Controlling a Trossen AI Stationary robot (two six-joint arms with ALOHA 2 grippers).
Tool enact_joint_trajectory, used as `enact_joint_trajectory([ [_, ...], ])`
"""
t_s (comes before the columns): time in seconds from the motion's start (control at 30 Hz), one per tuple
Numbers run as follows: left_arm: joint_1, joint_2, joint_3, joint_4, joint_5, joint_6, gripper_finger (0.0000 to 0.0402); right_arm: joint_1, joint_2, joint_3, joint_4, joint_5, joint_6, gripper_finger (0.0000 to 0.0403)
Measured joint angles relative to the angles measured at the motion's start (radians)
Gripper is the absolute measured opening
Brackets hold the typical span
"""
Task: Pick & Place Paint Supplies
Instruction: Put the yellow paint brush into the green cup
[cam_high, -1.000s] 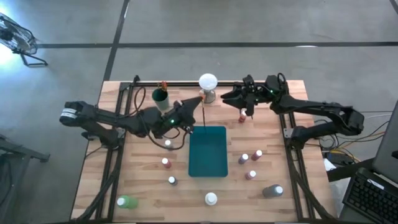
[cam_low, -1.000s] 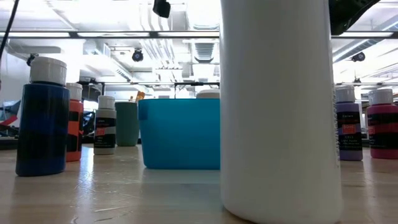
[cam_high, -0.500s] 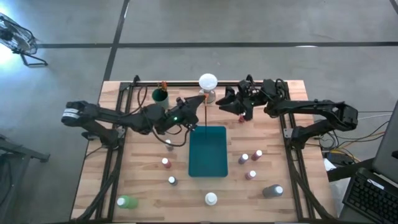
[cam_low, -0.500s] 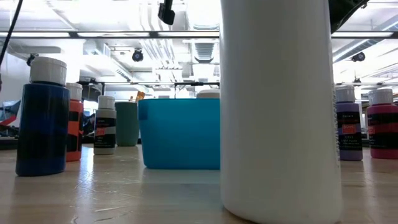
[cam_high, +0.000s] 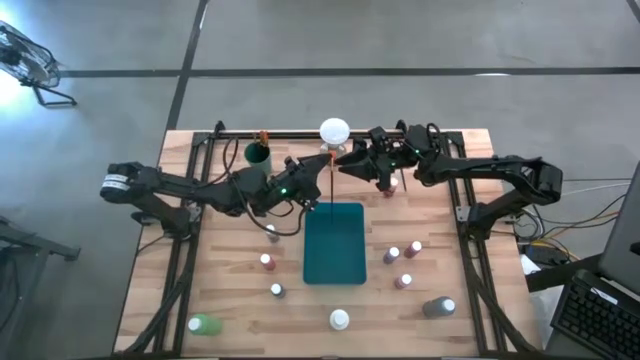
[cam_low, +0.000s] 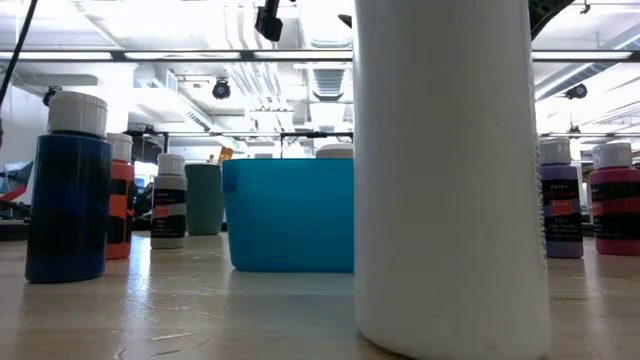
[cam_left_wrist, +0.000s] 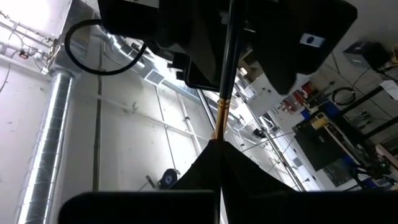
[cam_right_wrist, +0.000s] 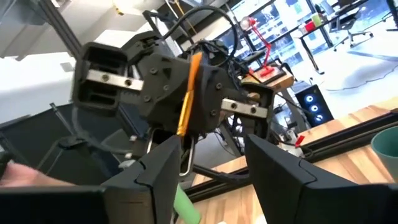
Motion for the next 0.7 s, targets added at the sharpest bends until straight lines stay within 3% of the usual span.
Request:
enact_joint_trajectory([
  [0.43,0.0,0.0,0.0,-0.004,-0.003,-0.003,0.0,0.035,0.062,0.096,-0.005,-0.027,-0.015,0.0194],
  [0.7,-0.001,0.0,0.0,-0.004,-0.003,-0.003,0.0,0.035,0.062,0.096,-0.017,-0.017,-0.022,0.0142],
])
